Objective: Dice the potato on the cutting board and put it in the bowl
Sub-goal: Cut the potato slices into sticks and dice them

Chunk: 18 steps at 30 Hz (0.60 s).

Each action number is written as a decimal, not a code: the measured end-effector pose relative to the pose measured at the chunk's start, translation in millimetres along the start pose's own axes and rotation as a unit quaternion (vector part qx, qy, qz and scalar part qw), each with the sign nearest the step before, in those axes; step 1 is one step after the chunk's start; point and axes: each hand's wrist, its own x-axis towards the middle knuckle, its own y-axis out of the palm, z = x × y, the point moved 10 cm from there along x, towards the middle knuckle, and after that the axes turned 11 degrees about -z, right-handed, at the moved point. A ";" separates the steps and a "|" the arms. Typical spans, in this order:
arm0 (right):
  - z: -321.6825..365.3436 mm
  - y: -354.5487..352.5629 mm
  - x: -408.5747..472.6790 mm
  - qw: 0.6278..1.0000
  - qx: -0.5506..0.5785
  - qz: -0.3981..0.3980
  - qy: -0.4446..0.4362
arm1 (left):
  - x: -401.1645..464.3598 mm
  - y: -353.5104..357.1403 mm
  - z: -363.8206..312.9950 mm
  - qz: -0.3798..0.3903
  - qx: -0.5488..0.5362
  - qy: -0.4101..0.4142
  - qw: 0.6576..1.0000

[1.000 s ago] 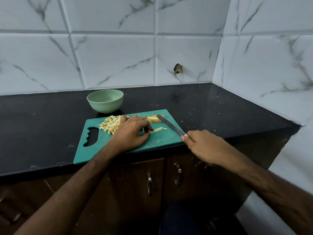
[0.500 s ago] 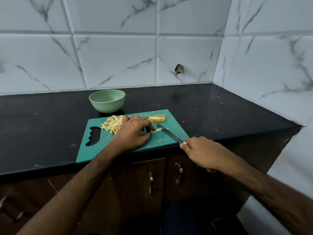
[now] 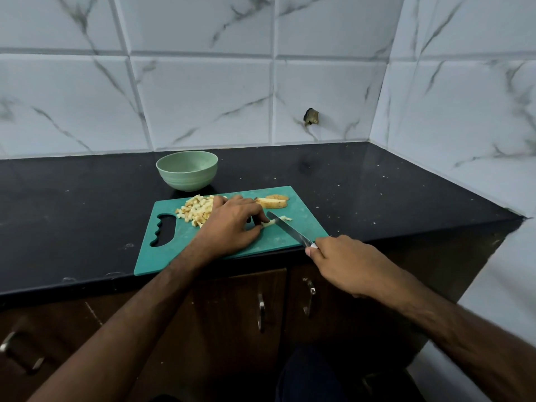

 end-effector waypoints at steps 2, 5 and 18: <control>0.6 -0.2 0.2 1.000 0.000 0.008 0.002 | -0.3 -0.2 0.0 0.000 0.000 0.000 1.000; -0.3 -5.1 1.3 1.000 0.009 0.004 0.002 | -0.4 -0.7 -0.6 -0.001 0.001 0.002 1.000; 10.2 -4.8 -9.3 1.000 0.017 0.006 -0.013 | -0.1 -6.1 -3.3 -0.019 0.008 0.007 1.000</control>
